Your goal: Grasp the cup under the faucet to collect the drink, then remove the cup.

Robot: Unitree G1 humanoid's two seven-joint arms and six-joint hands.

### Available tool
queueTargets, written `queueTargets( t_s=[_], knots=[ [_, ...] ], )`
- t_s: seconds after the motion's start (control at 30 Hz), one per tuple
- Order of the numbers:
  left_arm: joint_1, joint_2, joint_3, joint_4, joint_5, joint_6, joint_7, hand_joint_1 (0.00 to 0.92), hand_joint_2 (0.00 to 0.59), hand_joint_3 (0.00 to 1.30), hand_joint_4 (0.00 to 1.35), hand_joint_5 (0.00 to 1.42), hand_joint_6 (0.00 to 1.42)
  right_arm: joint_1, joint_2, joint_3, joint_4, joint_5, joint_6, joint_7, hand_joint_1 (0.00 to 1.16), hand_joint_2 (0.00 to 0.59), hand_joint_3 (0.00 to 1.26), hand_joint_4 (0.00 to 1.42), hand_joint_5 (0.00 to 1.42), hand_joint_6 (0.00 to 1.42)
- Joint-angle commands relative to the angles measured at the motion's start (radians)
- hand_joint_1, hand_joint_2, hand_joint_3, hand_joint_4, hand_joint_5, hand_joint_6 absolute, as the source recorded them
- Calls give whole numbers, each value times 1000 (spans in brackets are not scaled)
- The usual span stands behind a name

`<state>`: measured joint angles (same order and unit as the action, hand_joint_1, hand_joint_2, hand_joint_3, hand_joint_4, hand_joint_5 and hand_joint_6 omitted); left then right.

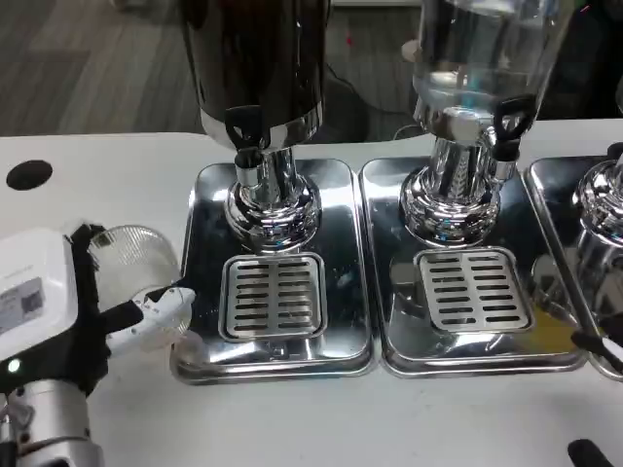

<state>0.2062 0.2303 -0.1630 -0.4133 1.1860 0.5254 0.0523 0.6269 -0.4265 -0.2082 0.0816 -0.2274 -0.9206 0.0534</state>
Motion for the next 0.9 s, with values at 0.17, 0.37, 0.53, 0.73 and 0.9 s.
queueTargets(
  t_s=[0.17,0.37,0.53,0.73,0.9],
  knots=[
    [-76,-31,20,45,-24,-5,16,383,70,590,645,874,896,3,-3,5,26,32,-38,17,500,338,129,1,0,0],
    [-169,-60,0,150,-36,1,29,379,68,590,645,873,898,9,-8,4,49,43,-55,26,500,338,135,2,0,0],
    [-234,-91,-39,218,-35,5,42,372,69,590,645,873,899,9,-15,-3,72,56,-65,33,499,338,138,2,0,0],
    [-294,-132,-102,278,-27,12,63,367,70,590,645,874,900,3,-23,-11,103,68,-78,38,499,338,138,2,0,0],
    [-331,-150,-132,316,-35,25,68,366,70,590,645,874,895,1,-29,-11,122,77,-91,44,499,338,132,2,0,0]
  ],
)
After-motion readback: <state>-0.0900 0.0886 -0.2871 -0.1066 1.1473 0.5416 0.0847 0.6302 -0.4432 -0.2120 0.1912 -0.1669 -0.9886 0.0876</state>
